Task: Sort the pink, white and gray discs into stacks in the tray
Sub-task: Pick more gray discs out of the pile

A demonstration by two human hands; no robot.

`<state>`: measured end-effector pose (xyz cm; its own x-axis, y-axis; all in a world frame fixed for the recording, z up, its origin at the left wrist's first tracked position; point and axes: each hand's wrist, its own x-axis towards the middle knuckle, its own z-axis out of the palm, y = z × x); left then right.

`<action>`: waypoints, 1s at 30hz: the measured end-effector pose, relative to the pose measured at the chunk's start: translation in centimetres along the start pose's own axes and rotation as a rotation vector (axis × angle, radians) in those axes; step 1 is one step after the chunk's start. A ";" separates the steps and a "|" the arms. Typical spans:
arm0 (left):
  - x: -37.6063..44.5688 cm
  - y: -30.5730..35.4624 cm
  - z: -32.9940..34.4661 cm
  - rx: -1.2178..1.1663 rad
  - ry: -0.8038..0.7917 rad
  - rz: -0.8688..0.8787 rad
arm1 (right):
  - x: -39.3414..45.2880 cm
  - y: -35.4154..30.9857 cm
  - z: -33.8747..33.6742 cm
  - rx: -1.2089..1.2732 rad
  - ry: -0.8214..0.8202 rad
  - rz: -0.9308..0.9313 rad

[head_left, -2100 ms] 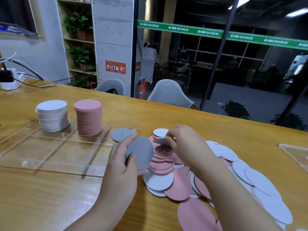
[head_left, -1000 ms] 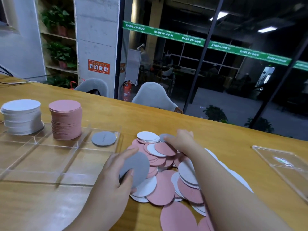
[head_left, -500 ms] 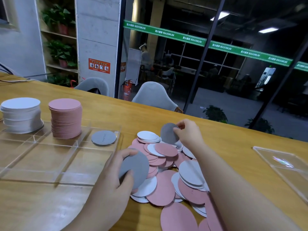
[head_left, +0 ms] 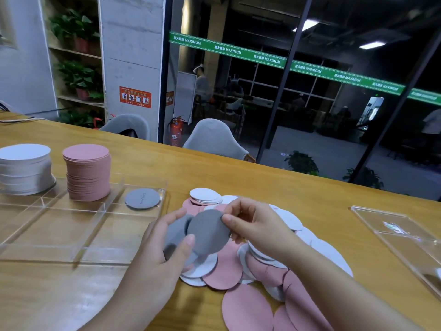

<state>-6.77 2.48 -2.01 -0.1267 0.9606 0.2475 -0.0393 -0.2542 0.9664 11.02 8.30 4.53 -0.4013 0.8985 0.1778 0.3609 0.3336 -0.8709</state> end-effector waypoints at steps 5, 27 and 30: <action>0.1 -0.9 -0.4 0.144 -0.031 0.073 | -0.4 0.3 1.6 -0.017 -0.039 0.003; 0.0 -0.6 -0.1 0.159 -0.058 0.035 | 9.1 7.6 -5.5 -0.614 0.049 0.539; 0.0 -0.4 0.0 0.132 -0.052 0.029 | 9.2 7.3 -5.6 -0.604 0.040 0.541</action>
<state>-6.76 2.56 -2.39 -0.0747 0.9584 0.2754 0.0944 -0.2682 0.9587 14.71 20.66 2.40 -0.0150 0.9852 -0.1707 0.8931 -0.0635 -0.4453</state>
